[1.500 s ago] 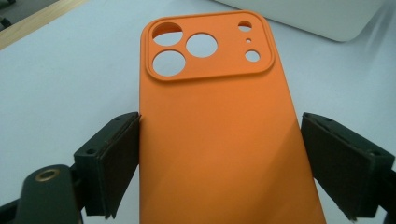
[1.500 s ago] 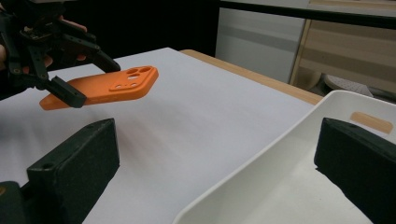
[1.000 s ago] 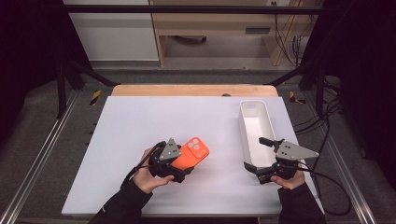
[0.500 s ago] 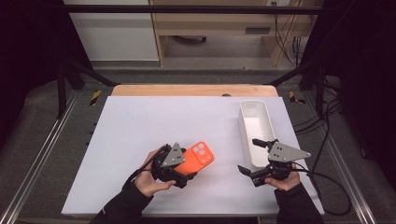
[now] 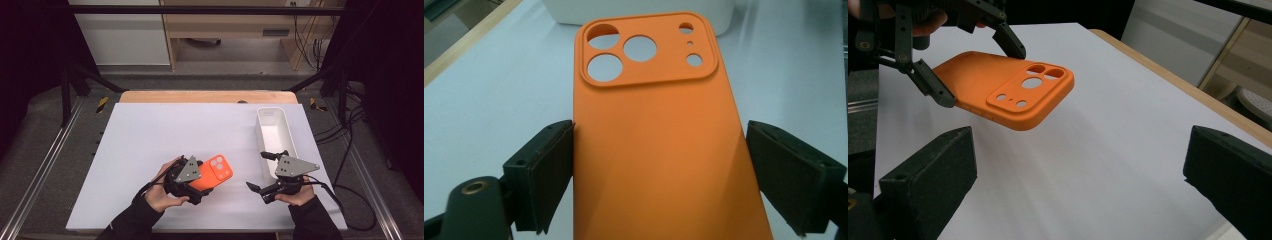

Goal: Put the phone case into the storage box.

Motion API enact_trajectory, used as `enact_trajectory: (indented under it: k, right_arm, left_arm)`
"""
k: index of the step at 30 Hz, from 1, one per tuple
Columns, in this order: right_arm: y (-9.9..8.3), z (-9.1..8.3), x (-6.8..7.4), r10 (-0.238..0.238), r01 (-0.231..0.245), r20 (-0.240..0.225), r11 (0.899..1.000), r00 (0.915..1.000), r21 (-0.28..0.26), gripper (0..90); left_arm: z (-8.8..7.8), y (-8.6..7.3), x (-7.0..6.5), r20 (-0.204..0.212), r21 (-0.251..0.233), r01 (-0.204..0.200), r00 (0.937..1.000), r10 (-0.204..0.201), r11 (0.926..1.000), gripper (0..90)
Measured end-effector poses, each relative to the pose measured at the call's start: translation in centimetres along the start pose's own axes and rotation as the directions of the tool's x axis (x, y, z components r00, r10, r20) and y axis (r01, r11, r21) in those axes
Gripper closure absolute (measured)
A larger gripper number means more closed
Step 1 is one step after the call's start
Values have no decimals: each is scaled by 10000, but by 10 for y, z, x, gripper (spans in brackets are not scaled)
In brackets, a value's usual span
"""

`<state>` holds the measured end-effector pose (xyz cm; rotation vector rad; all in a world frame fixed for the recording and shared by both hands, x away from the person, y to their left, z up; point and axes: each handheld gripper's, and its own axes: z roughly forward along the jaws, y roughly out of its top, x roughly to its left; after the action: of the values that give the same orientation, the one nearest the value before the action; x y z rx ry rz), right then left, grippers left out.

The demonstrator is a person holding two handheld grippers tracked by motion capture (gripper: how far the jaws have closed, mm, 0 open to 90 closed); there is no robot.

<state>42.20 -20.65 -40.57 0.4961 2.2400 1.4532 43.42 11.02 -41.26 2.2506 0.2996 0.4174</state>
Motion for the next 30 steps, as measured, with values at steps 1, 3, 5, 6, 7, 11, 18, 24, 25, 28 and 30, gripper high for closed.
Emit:
enact_trajectory:
  k: [1,3,5,6,7,11,18,24,25,28,30]
  right_arm:
    - [1,0,1,-53,53,-19,10000,10000,-2,12]
    - [2,2,2,-170,170,-62,9998,9998,45,13]
    - [4,3,4,-320,322,-131,9994,9994,135,16]
    - [4,3,4,-320,322,-131,9994,9994,135,16]
    - [6,5,5,-436,440,-199,9988,9989,203,16]
    - [8,7,9,-607,615,-294,9978,9977,243,17]
    - [19,14,18,-1216,1249,-665,9910,9903,480,17]
    - [26,18,23,-1720,1785,-899,9815,9810,697,16]
    - [27,18,24,-1811,1884,-954,9792,9788,749,16]
    - [30,20,25,-2068,2158,-1066,9731,9726,809,15]
    - [31,21,26,-2112,2209,-1104,9716,9712,844,15]
  left_arm:
    - [-1,0,0,-2,-28,-45,10000,45,10000,138]
    - [-2,0,0,34,-40,-162,9999,162,9999,138]
    - [-4,0,-2,89,-43,-361,9993,361,9993,138]
    - [-4,0,-2,89,-43,-361,9993,361,9993,138]
    - [-4,0,-2,122,-23,-400,9991,401,9992,138]
    - [-7,0,-4,230,-39,-624,9978,624,9980,138]
    - [-11,-2,-4,361,-115,-831,9959,835,9965,138]
    - [-12,-3,-5,458,-213,-977,9941,986,9950,138]
    - [-12,-3,-5,477,-239,-999,9938,1009,9947,138]
    - [-12,-2,-7,586,-314,-1162,9913,1179,9927,138]
    - [-13,-1,-7,608,-353,-1220,9904,1240,9919,138]
